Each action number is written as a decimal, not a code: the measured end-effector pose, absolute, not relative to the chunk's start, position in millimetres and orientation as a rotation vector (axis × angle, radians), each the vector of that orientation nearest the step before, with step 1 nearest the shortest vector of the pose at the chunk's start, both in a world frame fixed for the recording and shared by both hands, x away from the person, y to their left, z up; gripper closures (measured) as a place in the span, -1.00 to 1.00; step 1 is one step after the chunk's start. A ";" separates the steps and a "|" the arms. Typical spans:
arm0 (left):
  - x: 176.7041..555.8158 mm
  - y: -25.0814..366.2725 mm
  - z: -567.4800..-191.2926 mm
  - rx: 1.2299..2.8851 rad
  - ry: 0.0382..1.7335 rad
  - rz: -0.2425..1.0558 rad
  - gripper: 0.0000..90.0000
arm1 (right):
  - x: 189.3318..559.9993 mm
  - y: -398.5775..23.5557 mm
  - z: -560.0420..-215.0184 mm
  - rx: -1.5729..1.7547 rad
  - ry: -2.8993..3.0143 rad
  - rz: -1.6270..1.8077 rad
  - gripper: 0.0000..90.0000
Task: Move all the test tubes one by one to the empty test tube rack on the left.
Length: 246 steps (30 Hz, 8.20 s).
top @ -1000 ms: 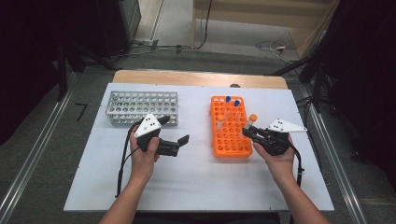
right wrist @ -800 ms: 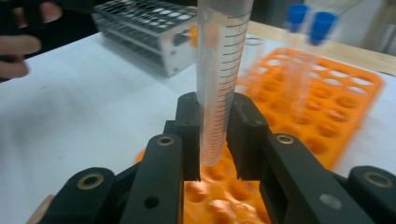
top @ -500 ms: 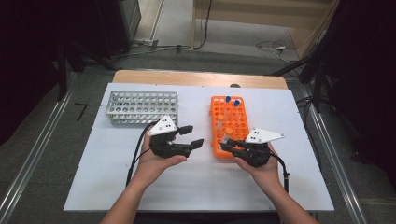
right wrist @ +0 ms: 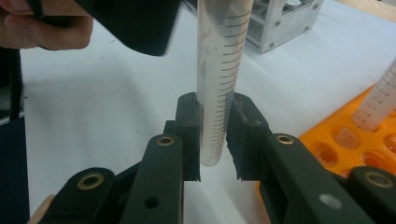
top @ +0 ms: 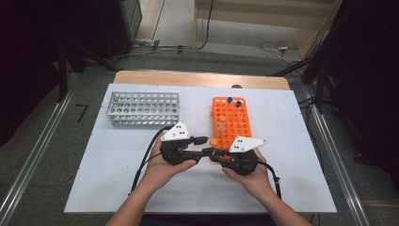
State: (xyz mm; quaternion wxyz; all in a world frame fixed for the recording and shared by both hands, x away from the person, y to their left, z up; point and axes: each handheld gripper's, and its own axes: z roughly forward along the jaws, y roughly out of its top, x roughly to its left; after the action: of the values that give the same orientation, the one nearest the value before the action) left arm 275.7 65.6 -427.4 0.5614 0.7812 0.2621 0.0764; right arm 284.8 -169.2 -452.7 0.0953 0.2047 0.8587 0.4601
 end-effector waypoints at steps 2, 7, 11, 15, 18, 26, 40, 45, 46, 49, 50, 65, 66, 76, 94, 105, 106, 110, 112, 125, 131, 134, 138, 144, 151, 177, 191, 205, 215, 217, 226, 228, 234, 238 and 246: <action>275.6 63.9 -428.0 1.847 0.611 0.174 0.25 | 283.4 -167.3 -452.8 0.592 2.548 1.363 0.63; 275.5 58.7 -429.6 1.851 0.594 0.155 0.42 | 280.2 -163.2 -452.6 0.557 2.562 1.356 0.63; 275.2 57.3 -430.6 1.868 0.583 0.161 0.54 | 280.0 -163.0 -452.4 0.557 2.566 1.356 0.63; 274.1 56.8 -429.7 1.872 0.580 0.186 0.57 | 280.7 -163.9 -452.2 0.558 2.566 1.365 0.62; 273.3 56.0 -429.4 1.877 0.583 0.214 0.64 | 281.7 -165.2 -451.9 0.570 2.568 1.385 0.62; 277.8 57.1 -426.2 1.854 0.598 0.231 0.65 | 285.8 -170.4 -450.9 0.579 2.566 1.419 0.51; 297.6 82.6 -415.8 1.803 0.688 0.307 0.65 | 296.2 -220.5 -439.8 0.676 2.457 1.489 -0.38; 306.2 94.0 -412.8 1.788 0.721 0.330 0.65 | 300.2 -245.7 -440.6 0.760 2.421 1.479 -0.76; 310.4 98.9 -411.5 1.783 0.734 0.339 0.65 | 301.0 -249.7 -441.2 0.774 2.420 1.483 -0.98; 316.3 104.9 -410.0 1.776 0.759 0.351 0.65 | 302.0 -258.5 -443.0 0.785 2.393 1.478 -1.00; 319.0 107.6 -409.3 1.769 0.770 0.356 0.65 | 302.5 -262.8 -444.2 0.798 2.383 1.485 -1.00; 363.3 135.6 -396.6 1.715 0.880 0.469 0.65 | 308.3 -288.3 -457.4 0.856 2.366 1.497 -1.00; 366.6 137.5 -395.2 1.719 0.890 0.485 0.65 | 308.2 -288.9 -457.3 0.862 2.363 1.499 -1.00; 400.7 157.7 -393.2 1.653 0.982 0.559 0.65 | 309.1 -291.5 -459.4 0.876 2.351 1.498 -1.00; 446.5 156.8 -406.9 1.601 1.103 0.648 0.65 | 309.6 -291.3 -464.4 0.887 2.368 1.487 -1.00; 453.1 146.3 -424.7 1.707 1.154 0.635 0.64 | 309.6 -291.9 -464.9 0.892 2.369 1.485 -1.00; 452.5 145.7 -425.3 1.704 1.158 0.637 0.64 | 309.3 -291.6 -464.8 0.894 2.370 1.482 -1.00; 451.5 143.7 -425.1 1.721 1.165 0.649 0.64 | 308.8 -291.3 -465.4 0.900 2.375 1.476 -1.00; 451.8 143.0 -426.4 1.737 1.176 0.646 0.64 | 309.1 -291.4 -465.8 0.899 2.375 1.478 -1.00; 450.9 144.0 -431.3 1.774 1.196 0.564 0.08 | 309.9 -289.6 -467.2 0.895 2.384 1.479 -1.00; 437.5 146.0 -427.8 1.735 1.184 0.535 -0.61 | 311.4 -289.6 -466.9 0.896 2.379 1.486 -1.00; 428.1 145.0 -425.6 1.734 1.169 0.497 -0.83 | 312.5 -289.0 -466.4 0.902 2.379 1.485 -1.00; 412.2 142.9 -422.6 1.720 1.137 0.476 -0.97 | 314.1 -287.2 -463.9 0.902 2.372 1.490 -1.00; 386.2 140.9 -419.3 1.701 1.082 0.462 -1.00 | 317.1 -283.7 -458.4 0.899 2.357 1.496 -1.00; 349.6 136.2 -417.4 1.694 1.011 0.465 -1.00 | 321.6 -280.5 -453.7 0.900 2.345 1.525 -0.99; 287.0 138.8 -440.7 1.663 0.962 0.398 -1.00 | 358.8 -207.3 -451.9 0.914 2.414 1.384 0.19; 287.0 133.1 -442.6 1.673 0.959 0.383 -1.00 | 371.0 -181.5 -458.2 0.930 2.450 1.240 0.39; 286.9 130.5 -441.7 1.673 0.959 0.384 -1.00 | 372.3 -176.2 -459.4 0.945 2.425 1.172 0.62; 286.1 129.8 -439.4 1.666 0.942 0.372 -0.96 | 358.7 -184.9 -438.3 0.891 2.314 1.339 0.63; 285.5 128.8 -438.9 1.668 0.939 0.370 -0.96 | 356.8 -185.6 -436.5 0.889 2.314 1.345 0.63; 281.9 123.1 -432.0 1.671 0.893 0.344 -0.92 | 334.8 -188.1 -425.6 0.805 2.369 1.424 0.63; 280.8 120.2 -430.5 1.671 0.873 0.335 -0.88 | 328.8 -186.7 -425.5 0.782 2.390 1.435 0.63; 276.8 111.3 -427.4 1.685 0.811 0.286 -0.71 | 310.9 -175.4 -433.4 0.703 2.483 1.429 0.63; 273.5 105.1 -425.5 1.694 0.757 0.256 -0.57 | 306.4 -171.0 -436.6 0.693 2.514 1.434 0.63; 269.5 91.0 -425.7 1.739 0.661 0.182 -0.05 | 298.0 -160.0 -439.5 0.647 2.568 1.429 0.63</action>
State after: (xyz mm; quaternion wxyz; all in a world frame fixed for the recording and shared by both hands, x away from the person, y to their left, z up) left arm 269.5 91.0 -425.7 0.5943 0.7482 0.2845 0.0783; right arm 298.0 -160.0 -439.5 0.0661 0.2146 0.8515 0.4739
